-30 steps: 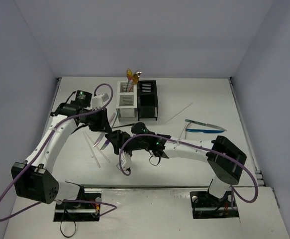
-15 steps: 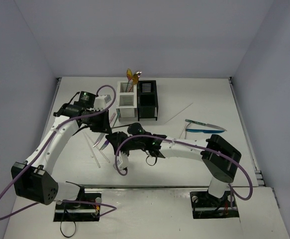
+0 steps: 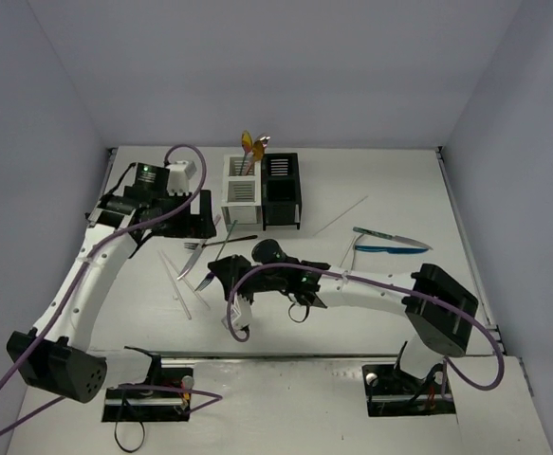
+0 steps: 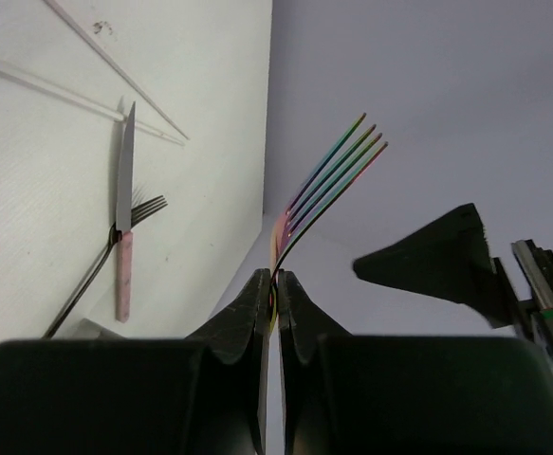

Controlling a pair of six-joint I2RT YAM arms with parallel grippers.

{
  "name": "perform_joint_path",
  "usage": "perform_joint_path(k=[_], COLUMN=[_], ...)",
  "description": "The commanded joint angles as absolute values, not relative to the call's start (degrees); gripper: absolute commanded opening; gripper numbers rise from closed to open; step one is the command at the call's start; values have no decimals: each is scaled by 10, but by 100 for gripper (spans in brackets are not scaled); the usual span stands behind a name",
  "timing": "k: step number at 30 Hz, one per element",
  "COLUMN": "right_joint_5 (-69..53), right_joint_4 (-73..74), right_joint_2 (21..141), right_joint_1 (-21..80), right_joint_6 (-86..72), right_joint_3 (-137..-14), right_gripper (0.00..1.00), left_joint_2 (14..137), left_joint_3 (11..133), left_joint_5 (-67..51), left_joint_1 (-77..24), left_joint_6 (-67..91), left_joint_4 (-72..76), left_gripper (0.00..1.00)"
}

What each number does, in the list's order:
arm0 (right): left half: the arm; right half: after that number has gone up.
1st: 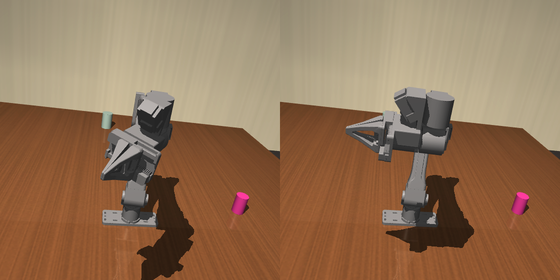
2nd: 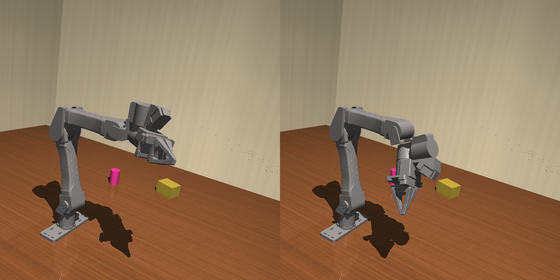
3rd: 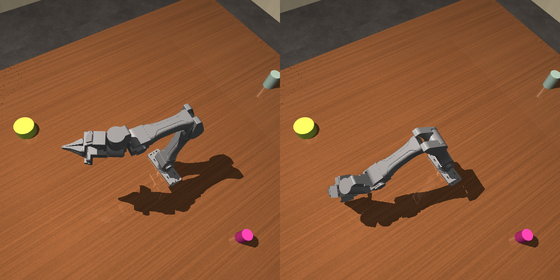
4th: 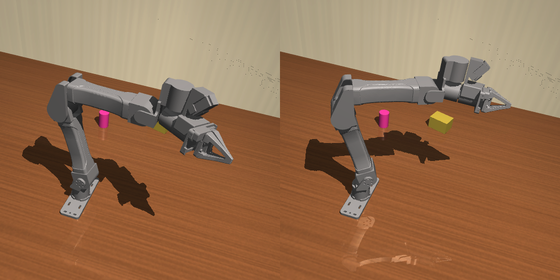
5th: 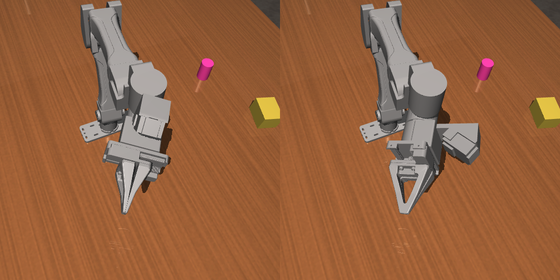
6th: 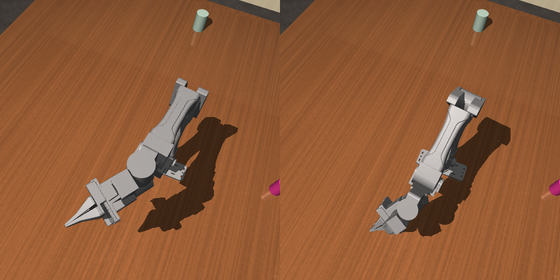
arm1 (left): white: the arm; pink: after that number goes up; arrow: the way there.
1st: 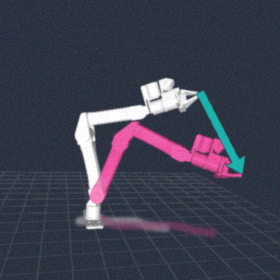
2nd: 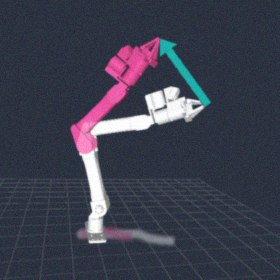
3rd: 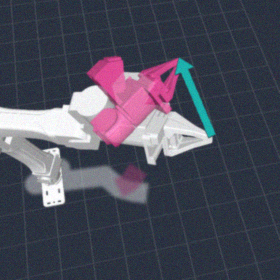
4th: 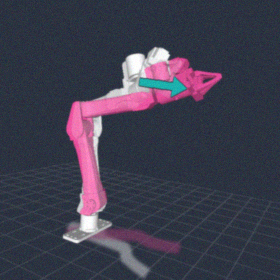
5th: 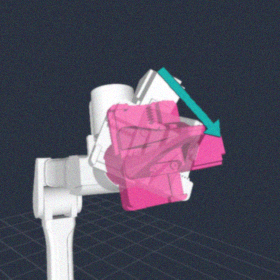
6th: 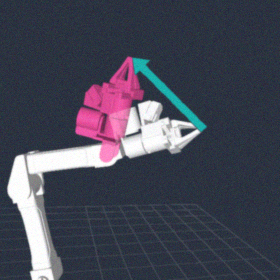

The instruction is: Sort the eating utensils into containers

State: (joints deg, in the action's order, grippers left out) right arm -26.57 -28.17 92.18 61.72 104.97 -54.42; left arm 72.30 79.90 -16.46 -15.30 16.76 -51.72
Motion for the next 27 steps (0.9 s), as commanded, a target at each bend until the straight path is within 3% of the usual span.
perform_joint_path(k=[1,9,13,16,27], right_joint_5=[-212,97,223,300,354], right_joint_4=[-374,-387,-321,-318,-344], right_joint_2=[849,877,933,966,1132], right_joint_1=[628,551,481,443,387], right_joint_6=[833,190,6,-58,-51], right_joint_3=[-550,-722,-840,-891,-1039], right_gripper=[0,0,0,0,0], left_joint_2=[666,594,594,602,608], left_joint_3=[875,806,780,765,706], left_joint_5=[-104,-122,-115,-115,-99], left_joint_1=[-114,18,20,21,24], left_joint_6=[196,278,283,280,239], left_joint_4=[-448,-291,-269,-261,-214], left_gripper=[90,90,90,90,90])
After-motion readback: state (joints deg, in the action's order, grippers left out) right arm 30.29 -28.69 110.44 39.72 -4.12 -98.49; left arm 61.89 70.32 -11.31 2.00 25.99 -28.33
